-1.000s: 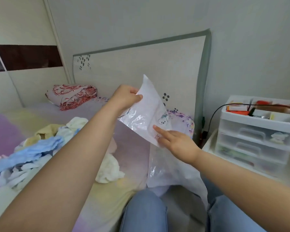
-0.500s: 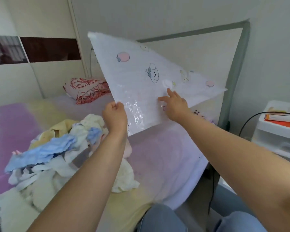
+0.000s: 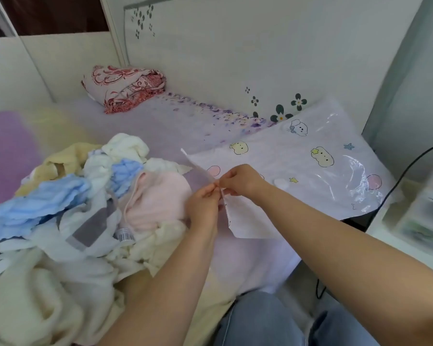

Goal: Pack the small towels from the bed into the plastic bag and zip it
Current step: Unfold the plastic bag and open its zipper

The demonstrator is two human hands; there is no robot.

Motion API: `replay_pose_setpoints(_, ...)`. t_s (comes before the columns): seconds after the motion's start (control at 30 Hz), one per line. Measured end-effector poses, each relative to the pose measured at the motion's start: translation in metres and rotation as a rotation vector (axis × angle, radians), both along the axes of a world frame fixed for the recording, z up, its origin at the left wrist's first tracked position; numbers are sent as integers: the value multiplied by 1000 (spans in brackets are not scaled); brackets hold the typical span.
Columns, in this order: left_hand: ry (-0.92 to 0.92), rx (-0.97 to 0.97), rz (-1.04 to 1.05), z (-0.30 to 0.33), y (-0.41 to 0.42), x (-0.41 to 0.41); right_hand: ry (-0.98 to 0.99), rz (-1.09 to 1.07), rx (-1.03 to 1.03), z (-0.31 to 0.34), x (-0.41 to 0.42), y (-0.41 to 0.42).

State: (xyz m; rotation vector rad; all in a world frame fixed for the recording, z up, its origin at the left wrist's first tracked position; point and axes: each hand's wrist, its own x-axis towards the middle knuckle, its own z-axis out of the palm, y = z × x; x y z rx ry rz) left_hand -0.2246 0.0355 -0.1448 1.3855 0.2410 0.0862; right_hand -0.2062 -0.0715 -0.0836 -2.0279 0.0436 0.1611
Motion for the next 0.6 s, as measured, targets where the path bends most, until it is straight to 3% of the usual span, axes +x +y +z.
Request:
replay_pose_setpoints(0.13,85,3,23,-7,9,0,119,-35,97,-12,-4,-1)
replay_pose_setpoints(0.33,122,117,-47,-13,11,0,141,-135,-158,-42,-15,3)
replay_pose_setpoints(0.6,220,200,-101,-13,10,0,157,-118,120,-64,-32,0)
